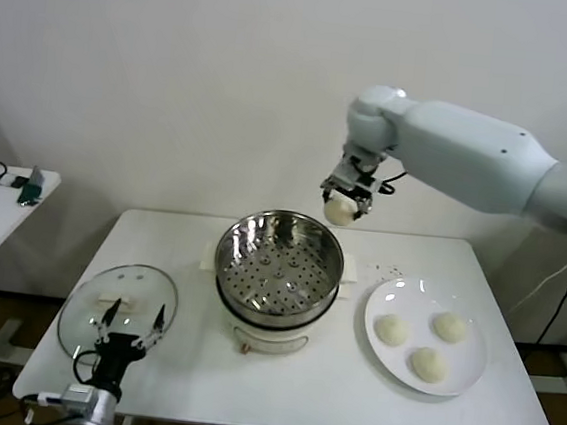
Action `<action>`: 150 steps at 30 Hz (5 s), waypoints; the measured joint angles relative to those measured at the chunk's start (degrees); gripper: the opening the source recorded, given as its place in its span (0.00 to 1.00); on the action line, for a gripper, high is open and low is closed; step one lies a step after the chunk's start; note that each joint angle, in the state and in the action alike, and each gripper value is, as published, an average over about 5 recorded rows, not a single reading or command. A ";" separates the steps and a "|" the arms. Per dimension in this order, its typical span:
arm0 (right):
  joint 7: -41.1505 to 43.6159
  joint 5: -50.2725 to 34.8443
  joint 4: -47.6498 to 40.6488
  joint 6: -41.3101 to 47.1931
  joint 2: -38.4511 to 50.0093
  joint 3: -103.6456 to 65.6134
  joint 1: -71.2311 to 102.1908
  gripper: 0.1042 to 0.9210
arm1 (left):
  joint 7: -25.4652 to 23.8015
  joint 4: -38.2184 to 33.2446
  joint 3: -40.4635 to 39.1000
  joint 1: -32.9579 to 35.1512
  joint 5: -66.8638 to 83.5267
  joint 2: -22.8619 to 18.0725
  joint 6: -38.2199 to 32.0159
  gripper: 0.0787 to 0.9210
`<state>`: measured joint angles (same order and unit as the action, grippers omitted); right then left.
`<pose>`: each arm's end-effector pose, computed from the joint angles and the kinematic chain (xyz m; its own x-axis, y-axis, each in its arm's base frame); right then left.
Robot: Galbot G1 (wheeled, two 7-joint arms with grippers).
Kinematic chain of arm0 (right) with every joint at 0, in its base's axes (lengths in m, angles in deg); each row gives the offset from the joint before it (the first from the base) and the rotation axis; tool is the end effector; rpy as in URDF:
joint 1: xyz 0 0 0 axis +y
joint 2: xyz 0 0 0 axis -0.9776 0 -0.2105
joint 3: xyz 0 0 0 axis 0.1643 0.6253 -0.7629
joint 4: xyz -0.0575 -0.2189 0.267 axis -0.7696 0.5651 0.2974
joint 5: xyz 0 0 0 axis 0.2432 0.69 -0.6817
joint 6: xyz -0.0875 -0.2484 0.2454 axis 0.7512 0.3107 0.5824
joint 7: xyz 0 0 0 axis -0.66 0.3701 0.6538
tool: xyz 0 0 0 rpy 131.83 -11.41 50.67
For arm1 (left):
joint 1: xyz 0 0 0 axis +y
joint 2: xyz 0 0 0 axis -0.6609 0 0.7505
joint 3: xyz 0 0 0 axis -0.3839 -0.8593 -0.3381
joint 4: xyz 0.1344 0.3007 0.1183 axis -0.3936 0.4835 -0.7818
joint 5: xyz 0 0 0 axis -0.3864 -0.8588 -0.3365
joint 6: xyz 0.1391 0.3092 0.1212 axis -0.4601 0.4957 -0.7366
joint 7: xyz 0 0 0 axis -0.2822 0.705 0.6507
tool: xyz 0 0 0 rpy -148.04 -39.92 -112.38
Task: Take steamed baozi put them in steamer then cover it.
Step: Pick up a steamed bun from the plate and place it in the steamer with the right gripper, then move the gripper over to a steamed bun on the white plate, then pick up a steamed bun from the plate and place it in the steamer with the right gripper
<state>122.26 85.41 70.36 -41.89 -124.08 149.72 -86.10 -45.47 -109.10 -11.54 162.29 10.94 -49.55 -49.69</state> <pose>0.5889 0.1418 -0.0045 -0.3097 0.0045 0.9508 -0.3268 -0.9396 -0.1020 0.1754 0.0832 -0.3642 -0.9919 -0.0288 0.1241 -0.0163 0.9948 0.1002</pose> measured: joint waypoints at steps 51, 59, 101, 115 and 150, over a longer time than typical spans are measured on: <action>-0.22 6.30 -2.36 -3.22 -4.68 -3.71 5.78 0.88 | 0.38 -1.18 0.15 1.12 1.08 -0.10 0.17 0.88; -3.43 -13.67 5.31 7.87 7.02 4.47 -3.93 0.88 | 0.44 -1.74 -0.10 1.54 1.41 0.43 0.19 0.88; -11.01 -25.51 4.20 34.35 32.53 -5.68 25.50 0.88 | 0.64 -1.99 1.88 3.26 2.07 0.69 -0.07 0.88; -10.78 -24.28 -0.08 34.41 28.28 -9.08 30.16 0.88 | 0.68 -1.28 2.27 3.11 2.07 0.69 0.26 0.88; -9.15 -43.24 3.69 34.63 27.87 9.91 3.67 0.72 | 1.78 -1.98 0.67 2.62 2.35 0.85 1.09 0.88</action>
<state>113.11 42.17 74.05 -7.26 -96.20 159.62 -82.43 -43.69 -111.08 -10.87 164.91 13.30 -48.70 -48.60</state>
